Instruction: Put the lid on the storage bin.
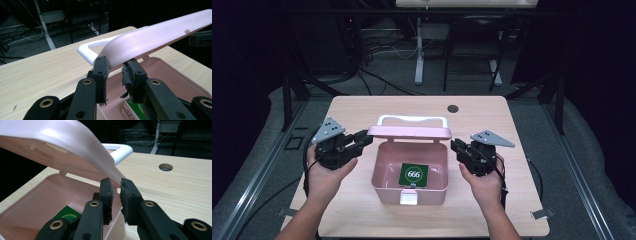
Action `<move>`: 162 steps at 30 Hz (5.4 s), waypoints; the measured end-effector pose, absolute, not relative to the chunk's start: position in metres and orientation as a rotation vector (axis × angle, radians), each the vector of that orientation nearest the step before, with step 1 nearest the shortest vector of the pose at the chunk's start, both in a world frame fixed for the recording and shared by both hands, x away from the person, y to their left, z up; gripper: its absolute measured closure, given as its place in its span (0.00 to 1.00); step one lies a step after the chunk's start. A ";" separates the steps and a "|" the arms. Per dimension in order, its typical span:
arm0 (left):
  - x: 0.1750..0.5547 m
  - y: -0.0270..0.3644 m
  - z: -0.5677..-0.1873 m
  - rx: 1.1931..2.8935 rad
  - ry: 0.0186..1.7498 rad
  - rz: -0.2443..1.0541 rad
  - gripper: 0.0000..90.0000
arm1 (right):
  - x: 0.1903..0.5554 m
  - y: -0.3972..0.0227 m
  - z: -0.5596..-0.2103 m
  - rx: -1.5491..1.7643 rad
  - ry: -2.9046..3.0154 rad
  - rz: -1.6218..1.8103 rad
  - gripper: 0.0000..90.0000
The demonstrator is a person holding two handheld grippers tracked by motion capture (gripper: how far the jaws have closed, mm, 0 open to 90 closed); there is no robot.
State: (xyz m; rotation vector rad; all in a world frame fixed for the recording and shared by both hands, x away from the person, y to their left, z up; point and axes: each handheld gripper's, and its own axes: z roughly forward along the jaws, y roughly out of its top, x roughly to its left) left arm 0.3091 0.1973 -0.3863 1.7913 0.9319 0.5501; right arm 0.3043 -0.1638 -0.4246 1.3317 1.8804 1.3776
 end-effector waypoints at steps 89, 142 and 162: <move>0.272 0.207 -0.420 1.840 0.904 0.480 0.78 | 0.309 -0.174 -0.429 1.376 1.859 1.377 0.81; 0.249 0.213 -0.457 1.867 0.903 0.433 0.80 | 0.314 -0.177 -0.430 1.402 1.847 1.399 0.78; 0.244 0.215 -0.471 1.905 0.903 0.409 0.80 | 0.314 -0.179 -0.429 1.399 1.840 1.406 0.78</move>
